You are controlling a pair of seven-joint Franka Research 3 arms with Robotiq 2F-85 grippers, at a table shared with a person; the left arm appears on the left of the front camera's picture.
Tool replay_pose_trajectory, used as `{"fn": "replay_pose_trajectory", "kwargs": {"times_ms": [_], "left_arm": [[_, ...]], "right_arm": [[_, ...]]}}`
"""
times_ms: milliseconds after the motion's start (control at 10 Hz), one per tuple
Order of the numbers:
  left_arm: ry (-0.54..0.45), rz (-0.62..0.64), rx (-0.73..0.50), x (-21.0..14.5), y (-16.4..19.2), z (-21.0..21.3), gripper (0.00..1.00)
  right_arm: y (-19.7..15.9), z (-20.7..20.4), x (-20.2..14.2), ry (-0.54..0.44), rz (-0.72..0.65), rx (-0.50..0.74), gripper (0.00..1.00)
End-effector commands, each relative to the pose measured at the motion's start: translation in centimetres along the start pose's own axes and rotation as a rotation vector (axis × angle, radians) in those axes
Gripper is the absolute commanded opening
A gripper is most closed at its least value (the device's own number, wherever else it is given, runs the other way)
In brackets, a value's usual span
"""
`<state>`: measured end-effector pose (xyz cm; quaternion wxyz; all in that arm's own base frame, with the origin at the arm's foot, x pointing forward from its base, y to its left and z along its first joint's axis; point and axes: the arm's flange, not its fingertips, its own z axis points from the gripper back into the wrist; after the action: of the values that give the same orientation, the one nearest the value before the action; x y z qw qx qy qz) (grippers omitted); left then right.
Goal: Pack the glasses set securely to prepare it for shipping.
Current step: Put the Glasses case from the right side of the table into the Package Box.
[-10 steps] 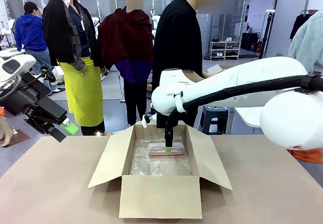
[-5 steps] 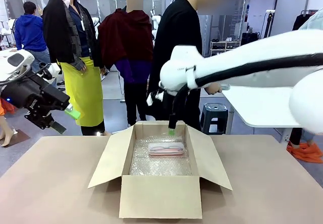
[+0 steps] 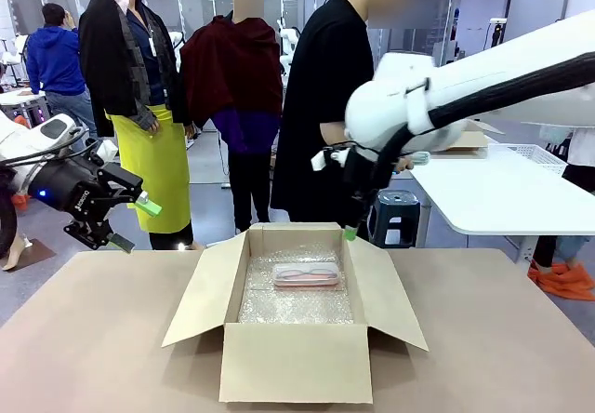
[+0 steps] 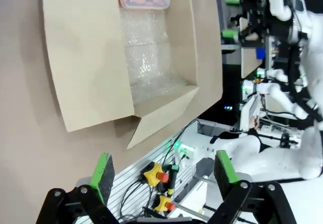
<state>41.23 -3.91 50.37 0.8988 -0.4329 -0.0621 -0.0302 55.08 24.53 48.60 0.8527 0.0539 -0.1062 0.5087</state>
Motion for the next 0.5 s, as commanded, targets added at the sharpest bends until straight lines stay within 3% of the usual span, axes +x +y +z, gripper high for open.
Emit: {"fn": "replay_pose_trajectory", "kwargs": {"times_ms": [0, 300, 400], "left_arm": [[-0.011, 0.016, -0.071, 0.6, 0.0, 0.9, 1.00], [0.022, -0.039, -0.121, -0.3, 0.1, 1.5, 1.00], [-0.017, 0.025, -0.066, 0.3, 0.5, 0.8, 1.00]], "right_arm": [[2.0, 1.3, -6.1, -0.062, -0.176, -0.034, 1.00], [1.6, 5.0, -13.8, -0.088, -0.517, -0.107, 1.00], [1.9, 6.1, -15.8, -0.090, -0.617, -0.133, 1.00]]}}
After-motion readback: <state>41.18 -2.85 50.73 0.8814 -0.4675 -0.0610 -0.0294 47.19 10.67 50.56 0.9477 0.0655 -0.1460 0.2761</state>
